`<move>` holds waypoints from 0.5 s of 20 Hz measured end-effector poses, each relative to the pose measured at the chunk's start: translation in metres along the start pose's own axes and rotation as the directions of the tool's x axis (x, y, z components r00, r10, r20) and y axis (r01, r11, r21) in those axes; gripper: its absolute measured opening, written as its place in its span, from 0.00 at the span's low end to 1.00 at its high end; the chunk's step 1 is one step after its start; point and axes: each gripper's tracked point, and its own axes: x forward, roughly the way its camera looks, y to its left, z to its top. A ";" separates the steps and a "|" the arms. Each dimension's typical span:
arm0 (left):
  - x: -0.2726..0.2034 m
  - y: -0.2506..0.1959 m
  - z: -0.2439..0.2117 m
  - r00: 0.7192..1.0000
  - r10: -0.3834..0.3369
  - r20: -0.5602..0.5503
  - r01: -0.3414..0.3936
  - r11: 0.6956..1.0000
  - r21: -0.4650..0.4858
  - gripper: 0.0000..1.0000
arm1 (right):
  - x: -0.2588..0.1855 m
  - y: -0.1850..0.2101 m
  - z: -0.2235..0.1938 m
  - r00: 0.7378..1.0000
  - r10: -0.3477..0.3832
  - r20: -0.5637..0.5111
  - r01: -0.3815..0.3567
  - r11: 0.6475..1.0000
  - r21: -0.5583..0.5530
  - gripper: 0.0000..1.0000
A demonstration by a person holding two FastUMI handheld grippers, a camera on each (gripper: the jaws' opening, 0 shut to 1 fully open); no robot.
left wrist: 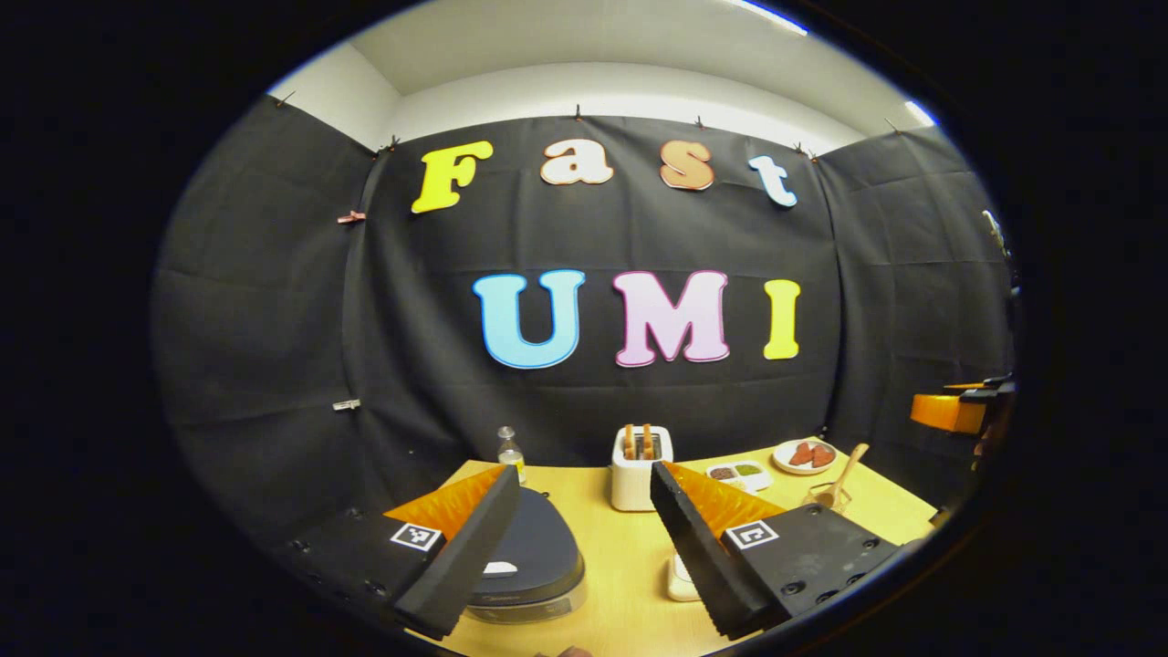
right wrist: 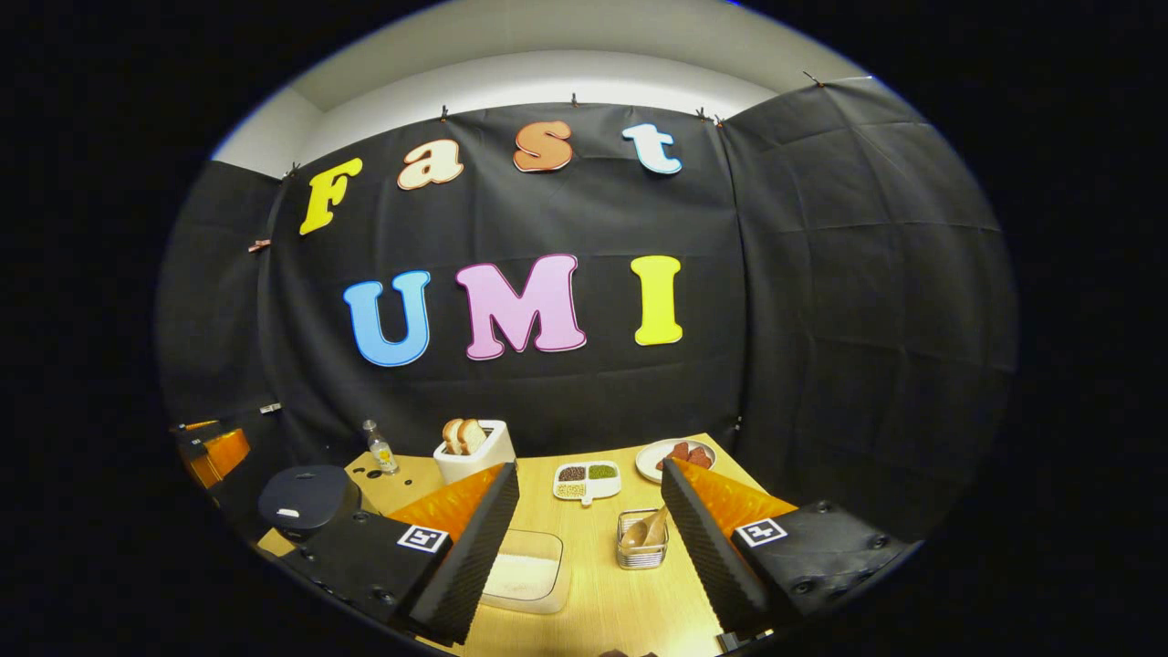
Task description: Close the left gripper, press the button to open the rice cooker; take a wooden spoon from the chopstick holder with the right hand, scoop a spoonful of rice and pour it into the rice cooker, then put the wooden spoon back into the chopstick holder.
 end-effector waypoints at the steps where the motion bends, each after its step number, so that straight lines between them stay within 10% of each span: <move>1: -0.002 -0.008 -0.001 1.000 -0.021 -0.002 0.021 1.000 -0.008 0.97 | -0.003 0.005 -0.002 1.000 0.007 -0.001 -0.007 1.000 -0.004 0.98; 10: -0.003 -0.017 -0.018 0.996 -0.076 -0.036 0.073 0.993 -0.088 0.98 | -0.017 0.030 -0.022 0.998 0.047 -0.030 -0.049 0.995 -0.082 0.98</move>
